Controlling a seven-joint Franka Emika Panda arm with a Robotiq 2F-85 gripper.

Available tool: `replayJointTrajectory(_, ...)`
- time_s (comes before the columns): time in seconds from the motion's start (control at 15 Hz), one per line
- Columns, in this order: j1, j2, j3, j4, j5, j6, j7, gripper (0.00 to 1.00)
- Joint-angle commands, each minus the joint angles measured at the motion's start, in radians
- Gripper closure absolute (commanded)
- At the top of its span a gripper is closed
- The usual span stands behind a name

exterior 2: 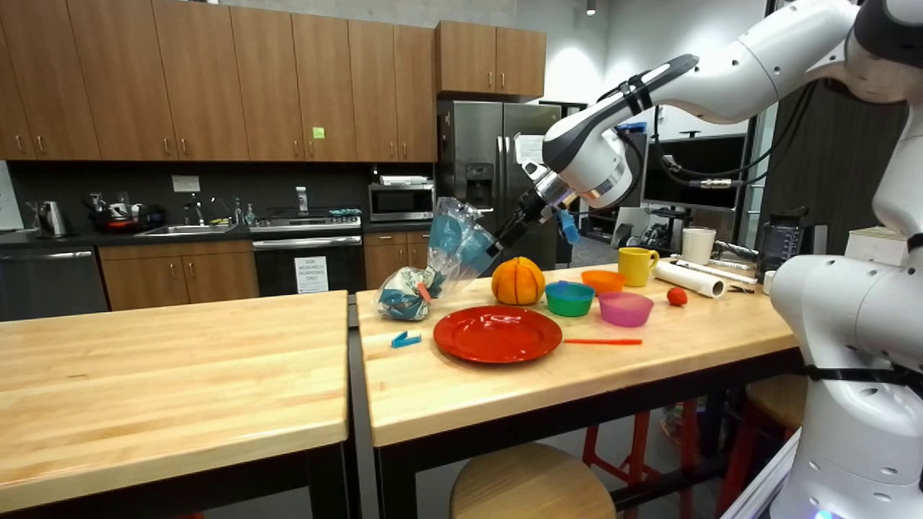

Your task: Shift the plastic to the right

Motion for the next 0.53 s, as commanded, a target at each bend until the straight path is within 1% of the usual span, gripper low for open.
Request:
replayJointTrajectory(0.0, 0.052, 0.059, -0.054, 0.053, 0.05, -0.025, 0.014, 0.0)
replayJointTrajectory(0.13, 0.063, 0.07, -0.061, 0.061, 0.057, -0.024, 0.015, 0.0)
replayJointTrajectory(0.2, 0.049, 0.085, -0.045, 0.063, 0.039, -0.01, 0.03, 0.0)
replayJointTrajectory(0.27, 0.024, 0.115, -0.025, 0.069, 0.012, -0.006, 0.064, 0.0)
replayJointTrajectory(0.4, -0.041, 0.189, 0.023, 0.086, -0.079, -0.004, 0.161, 0.0)
replayJointTrajectory(0.47, -0.083, 0.228, 0.049, 0.098, -0.156, -0.02, 0.229, 0.0)
